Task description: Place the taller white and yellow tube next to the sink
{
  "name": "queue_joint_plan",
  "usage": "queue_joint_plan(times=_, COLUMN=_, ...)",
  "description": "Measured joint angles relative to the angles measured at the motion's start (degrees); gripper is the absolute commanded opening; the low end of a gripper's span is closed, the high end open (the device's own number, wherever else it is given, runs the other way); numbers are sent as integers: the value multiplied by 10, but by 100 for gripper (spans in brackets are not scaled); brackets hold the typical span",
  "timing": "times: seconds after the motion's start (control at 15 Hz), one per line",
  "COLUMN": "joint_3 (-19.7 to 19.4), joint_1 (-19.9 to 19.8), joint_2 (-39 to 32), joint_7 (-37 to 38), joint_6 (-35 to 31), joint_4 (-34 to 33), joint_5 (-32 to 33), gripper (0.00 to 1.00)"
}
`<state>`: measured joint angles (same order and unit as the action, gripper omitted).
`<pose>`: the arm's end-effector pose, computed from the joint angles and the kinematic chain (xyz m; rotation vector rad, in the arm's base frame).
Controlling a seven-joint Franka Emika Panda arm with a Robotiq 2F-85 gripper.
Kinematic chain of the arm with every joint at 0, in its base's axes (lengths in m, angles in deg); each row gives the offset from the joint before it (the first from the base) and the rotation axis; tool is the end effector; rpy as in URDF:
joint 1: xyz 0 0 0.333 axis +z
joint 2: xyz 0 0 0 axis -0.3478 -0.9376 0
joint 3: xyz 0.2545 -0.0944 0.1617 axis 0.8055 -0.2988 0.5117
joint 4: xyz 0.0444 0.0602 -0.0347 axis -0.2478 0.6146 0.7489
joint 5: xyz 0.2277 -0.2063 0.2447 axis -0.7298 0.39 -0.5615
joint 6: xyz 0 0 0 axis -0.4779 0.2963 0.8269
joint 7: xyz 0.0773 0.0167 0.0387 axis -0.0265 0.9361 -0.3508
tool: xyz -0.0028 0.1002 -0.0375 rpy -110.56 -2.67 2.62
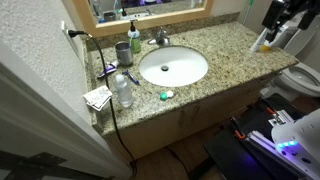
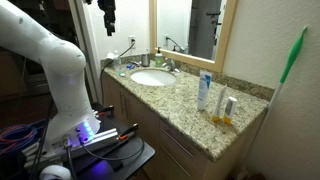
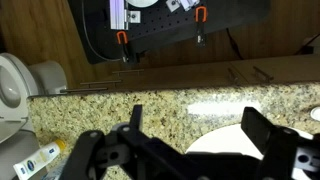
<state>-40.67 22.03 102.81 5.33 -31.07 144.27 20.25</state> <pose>0.2809 0.1424 0.5440 2.8758 -0.3835 -0.1129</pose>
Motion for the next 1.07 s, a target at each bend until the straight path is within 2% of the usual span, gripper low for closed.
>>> queue_joint_plan(times=0.2, joint_3=0, joint_1=0, joint_2=0, joint_7=0, joint_6=0, joint_4=0, joint_5=0, gripper=100)
queue_joint_plan(times=0.33, joint_3=-12, joint_1=-7, joint_2=0, joint_7=25, joint_6=-4, joint_4=1, joint_5=1, gripper=100)
queue_joint_plan(times=0.47, joint_3=-58, joint_1=-27, joint_2=2, joint_7=33, joint_6=-4, joint_4=3, joint_5=8, gripper=100)
queue_joint_plan(times=0.8, joint_3=-223, joint_1=-107, joint_2=35, joint_7=7, joint_6=11, joint_4=4, joint_5=27, gripper=100)
queue_joint_plan(times=0.87, joint_3=-240, joint_1=-120, joint_2=41, joint_7=-7, joint_6=12, joint_4=4, joint_5=26, gripper=100)
queue_joint_plan(times=1.07, joint_3=-219, joint_1=-121, joint_2=41, joint_7=-5, joint_6=12, joint_4=4, joint_5=24, gripper=100)
